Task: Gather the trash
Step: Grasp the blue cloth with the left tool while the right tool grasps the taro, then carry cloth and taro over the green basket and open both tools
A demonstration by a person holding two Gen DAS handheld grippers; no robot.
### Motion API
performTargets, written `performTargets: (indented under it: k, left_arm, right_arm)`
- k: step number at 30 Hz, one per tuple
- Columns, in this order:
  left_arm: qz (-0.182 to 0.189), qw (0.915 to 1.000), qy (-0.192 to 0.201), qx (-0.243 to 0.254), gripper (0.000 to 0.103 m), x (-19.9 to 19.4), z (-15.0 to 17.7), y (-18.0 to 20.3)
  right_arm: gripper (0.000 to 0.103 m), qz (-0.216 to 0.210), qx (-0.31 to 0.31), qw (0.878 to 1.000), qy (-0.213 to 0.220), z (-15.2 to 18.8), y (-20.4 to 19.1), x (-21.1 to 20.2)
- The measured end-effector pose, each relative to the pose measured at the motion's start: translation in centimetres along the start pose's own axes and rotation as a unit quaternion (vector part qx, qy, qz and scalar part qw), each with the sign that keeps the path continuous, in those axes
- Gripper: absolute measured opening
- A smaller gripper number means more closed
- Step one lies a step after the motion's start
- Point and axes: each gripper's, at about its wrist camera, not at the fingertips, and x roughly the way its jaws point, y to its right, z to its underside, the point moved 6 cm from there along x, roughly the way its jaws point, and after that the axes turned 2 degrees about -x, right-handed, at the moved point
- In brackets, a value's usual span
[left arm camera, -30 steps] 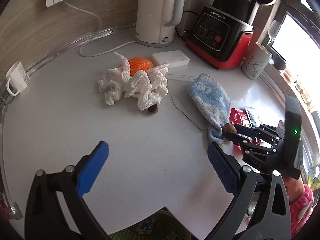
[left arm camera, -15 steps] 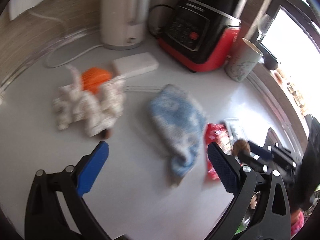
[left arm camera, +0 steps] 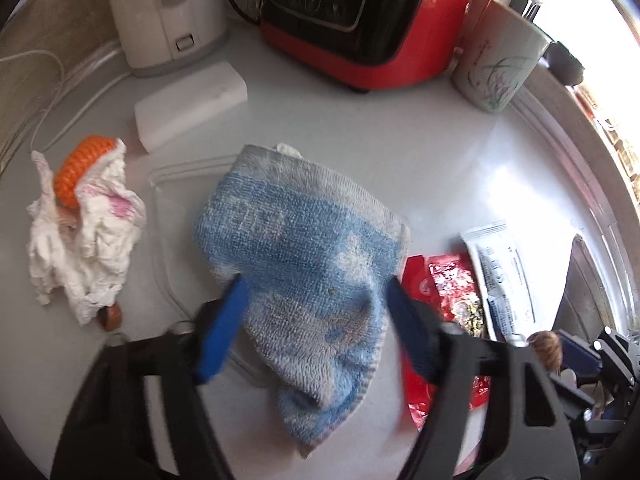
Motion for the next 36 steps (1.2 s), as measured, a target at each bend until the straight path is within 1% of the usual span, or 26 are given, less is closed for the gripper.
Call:
performTargets:
  k: [2, 5, 7, 9, 10, 11, 12, 14, 16, 22, 24, 26, 29, 32, 36]
  left_arm:
    - [-0.004, 1.0, -0.001, -0.002, 0.048, 0.2, -0.1, -0.2]
    - [-0.007, 1.0, -0.001, 0.0, 0.029, 0.0, -0.3, -0.4]
    - [0.01, 0.9999, -0.006, -0.006, 0.025, -0.5, -0.5, -0.6]
    - [0.024, 0.9996, 0.0, -0.018, 0.019, -1.3, -0.9, -0.9]
    - [0.028, 0.9994, 0.003, -0.021, 0.017, -1.6, -1.1, -0.9]
    - [0.031, 0.9993, 0.005, -0.02, 0.011, -1.8, -1.3, -0.9]
    - [0.032, 0.9993, 0.006, -0.018, 0.009, -2.1, -1.4, -0.9]
    - [0.031, 0.9993, 0.012, -0.019, 0.008, -2.6, -1.7, -1.1]
    - [0.035, 0.9988, 0.028, -0.021, 0.008, -4.0, -2.1, -1.1]
    - [0.044, 0.9945, 0.091, -0.026, 0.008, -10.4, -2.5, -1.7]
    - [0.046, 0.9927, 0.109, -0.025, 0.008, -12.7, -1.9, -1.8]
    - [0.041, 0.9915, 0.121, -0.021, 0.008, -14.1, -1.4, -2.3]
    - [0.044, 0.9908, 0.127, -0.019, 0.008, -16.2, 1.0, -3.3]
    - [0.045, 0.9917, 0.12, -0.015, 0.008, -17.4, 4.2, -4.3]
    - [0.044, 0.9942, 0.098, 0.007, 0.008, -18.3, 10.4, -5.9]
  right_arm:
    - [0.029, -0.001, 0.003, 1.0, 0.002, -0.1, 0.3, 0.1]
    - [0.029, -0.001, 0.006, 1.0, 0.005, -0.2, 0.7, 0.3]
    - [0.029, -0.003, 0.007, 1.0, 0.008, -0.3, 0.8, 0.3]
    - [0.029, -0.004, 0.006, 1.0, 0.01, -0.4, 0.7, 0.3]
    - [0.029, -0.005, 0.007, 1.0, 0.011, -0.4, 0.8, 0.4]
    - [0.029, -0.007, 0.008, 1.0, 0.011, -0.4, 0.7, 0.5]
    - [0.029, -0.008, 0.008, 1.0, 0.011, -0.3, 0.6, 0.5]
    - [0.029, -0.009, 0.005, 1.0, 0.012, -0.3, 0.3, 0.4]
    - [0.029, -0.012, 0.002, 1.0, 0.013, -0.4, 0.1, 0.3]
    - [0.029, -0.014, -0.008, 1.0, 0.016, -0.8, -1.0, -0.1]
    - [0.029, -0.015, -0.011, 1.0, 0.019, -1.0, -1.8, -0.4]
    - [0.029, -0.013, -0.016, 1.0, 0.023, -1.2, -2.6, -0.8]
    - [0.029, -0.009, -0.025, 0.999, 0.029, -1.3, -4.2, -1.6]
    - [0.029, -0.009, -0.031, 0.999, 0.034, -0.8, -6.6, -2.8]
    - [0.029, -0.009, -0.037, 0.999, 0.037, 0.3, -9.8, -4.1]
